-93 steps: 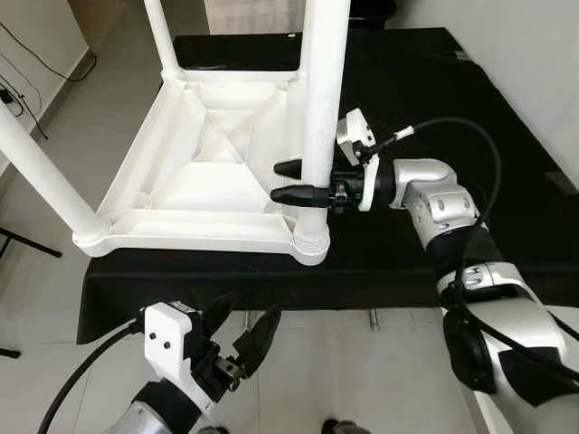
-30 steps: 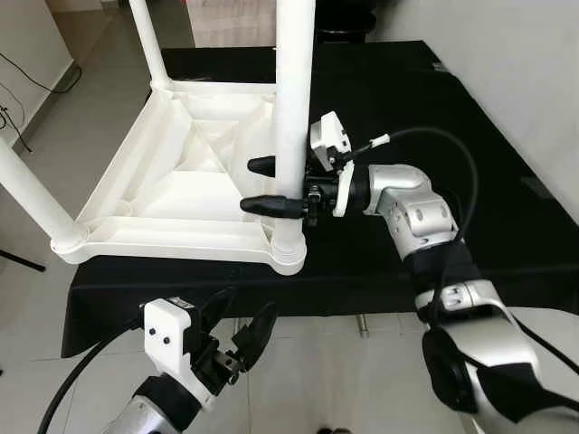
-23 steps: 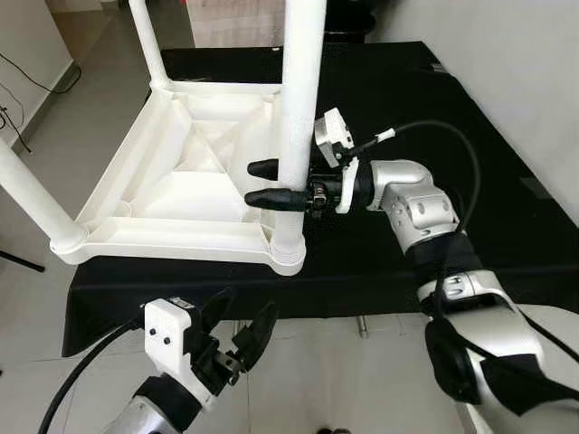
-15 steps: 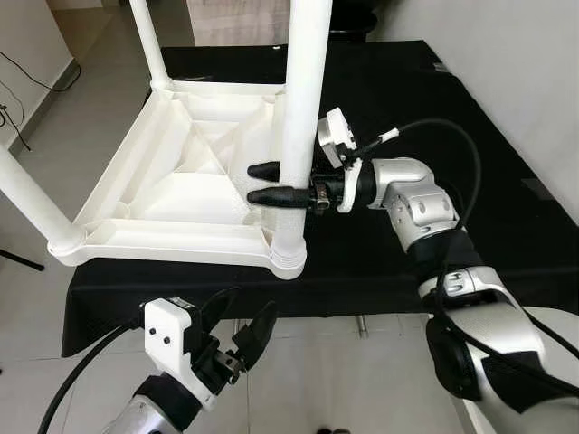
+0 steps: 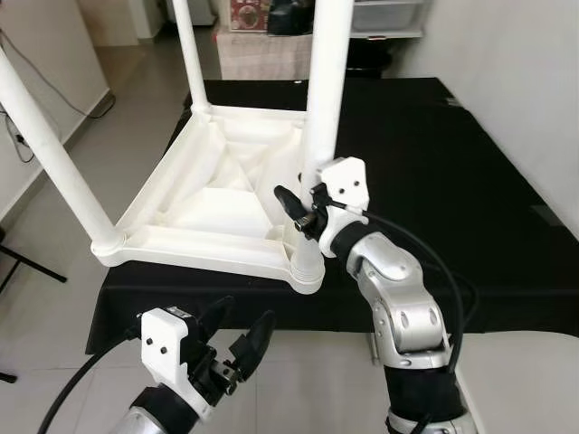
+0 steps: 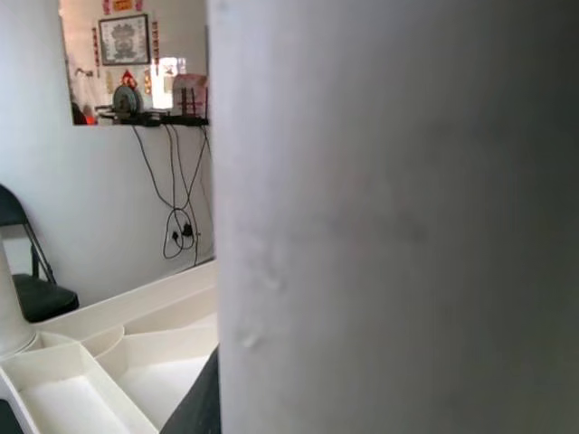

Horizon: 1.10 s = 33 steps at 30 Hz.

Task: Building children table

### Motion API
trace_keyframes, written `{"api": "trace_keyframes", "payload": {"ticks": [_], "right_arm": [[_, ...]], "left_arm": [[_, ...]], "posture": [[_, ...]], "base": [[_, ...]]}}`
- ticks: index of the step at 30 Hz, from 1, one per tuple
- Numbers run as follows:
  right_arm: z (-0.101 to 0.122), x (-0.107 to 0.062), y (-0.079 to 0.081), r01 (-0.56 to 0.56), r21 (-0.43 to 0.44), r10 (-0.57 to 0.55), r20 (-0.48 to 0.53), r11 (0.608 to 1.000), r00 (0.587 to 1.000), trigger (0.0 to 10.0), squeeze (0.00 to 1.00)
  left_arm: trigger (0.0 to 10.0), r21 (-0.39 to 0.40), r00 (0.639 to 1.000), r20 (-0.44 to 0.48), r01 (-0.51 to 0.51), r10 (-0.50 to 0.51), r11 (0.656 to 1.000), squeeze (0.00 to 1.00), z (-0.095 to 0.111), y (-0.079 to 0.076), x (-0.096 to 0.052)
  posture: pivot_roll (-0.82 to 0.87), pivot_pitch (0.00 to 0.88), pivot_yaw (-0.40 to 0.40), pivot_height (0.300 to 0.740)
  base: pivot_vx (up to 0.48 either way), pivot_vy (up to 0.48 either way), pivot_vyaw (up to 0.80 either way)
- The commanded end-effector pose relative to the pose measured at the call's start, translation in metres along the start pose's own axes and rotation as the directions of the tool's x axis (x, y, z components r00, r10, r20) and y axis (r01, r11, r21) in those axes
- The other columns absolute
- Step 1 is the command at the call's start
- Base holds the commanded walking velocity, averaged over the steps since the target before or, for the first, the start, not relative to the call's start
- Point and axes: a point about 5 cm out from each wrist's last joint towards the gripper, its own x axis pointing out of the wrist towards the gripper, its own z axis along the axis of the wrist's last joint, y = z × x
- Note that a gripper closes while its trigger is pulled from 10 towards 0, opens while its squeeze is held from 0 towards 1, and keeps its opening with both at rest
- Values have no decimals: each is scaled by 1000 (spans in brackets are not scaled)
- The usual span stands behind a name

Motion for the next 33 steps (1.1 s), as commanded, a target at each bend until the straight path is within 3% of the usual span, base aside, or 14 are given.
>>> {"api": "trace_keyframes", "payload": {"ticks": [1, 2, 3, 5, 6, 13, 14, 18, 19, 20, 23, 27, 29, 33], "right_arm": [[-35, 3, 6, 15, 30, -10, -169, 999, 986, 0, 0], [-34, 6, 7, 9, 36, -3, -168, 999, 986, 0, 0], [-30, 9, 6, 15, 45, -7, -164, 999, 986, 10000, 0], [-30, 9, 6, 15, 45, -7, -164, 999, 986, 10000, 0], [-20, 16, -2, 8, 77, 1, -119, 997, 993, 10000, 1000], [10, 28, -12, -181, 110, 177, 44, 977, 983, 10000, 1000], [15, 29, -12, -287, 106, 280, 74, 952, 957, 10000, 1000], [19, 30, -14, -443, 46, 439, 75, 895, 895, 10000, 914], [18, 27, -14, -543, -5, 542, 56, 840, 838, 10000, 0], [18, 27, -14, -543, -5, 542, 56, 840, 838, 10000, 0], [9, 27, -18, -699, -40, 699, -18, 714, 714, 10000, 0], [8, 31, -19, -736, -16, 736, -21, 677, 677, 10000, 0], [7, 34, -19, -784, -2, 784, -17, 621, 621, 10000, 0], [6, 35, -17, -819, 2, 819, -17, 574, 574, 10000, 0]], "left_arm": [[10000, -12, 1000, -10, -5, 5, 1000, 0, -3, 2, -2], [10000, -12, 1000, -9, -4, 4, 1000, 0, -3, 2, -1], [10000, -10, 1000, -4, -7, 7, 1000, 0, -3, 3, 0], [10000, -10, 1000, -4, -7, 7, 1000, 0, -3, 3, 0], [10000, -6, 1000, 4, -14, 14, 1000, 0, -2, 3, 1], [10000, -9, 1000, 7, -11, 11, 1000, 0, -3, 3, 2], [10000, -11, 1000, 6, -10, 10, 1000, 0, -3, 2, 2], [10000, -13, 1000, 6, -7, 7, 1000, 0, -3, 1, 2], [10000, -15, 1000, 5, -6, 6, 1000, 0, -3, 1, 2], [10000, -15, 1000, 5, -6, 6, 1000, 0, -3, 1, 2], [10000, -18, 1000, 2, -6, 6, 1000, 0, -3, -1, 0], [10000, -18, 1000, -1, -6, 6, 1000, 0, -3, -2, -2], [10000, -19, 1000, -6, -7, 6, 1000, 0, -3, -4, -4], [10000, -20, 1000, -10, -7, 7, 1000, 0, -2, -4, -6]], "posture": [[38, 161, -35, 740], [38, 161, -35, 740], [35, 157, -37, 740], [35, 157, -37, 740], [32, 153, -37, 740], [16, 147, -34, 740], [15, 147, -35, 740], [17, 145, -35, 740], [19, 148, -37, 740], [19, 148, -37, 740], [33, 155, -32, 740], [39, 160, -27, 740], [45, 164, -26, 740], [50, 173, -21, 740]], "base": [[0, 0, 0], [0, 0, 0], [0, 0, 0], [0, 0, 0], [0, 0, 0], [0, 0, 0], [0, 0, 0], [0, 0, 0], [0, 0, 0], [0, 0, 0], [0, 0, 0], [0, 0, 0], [0, 0, 0], [0, 0, 0]]}}
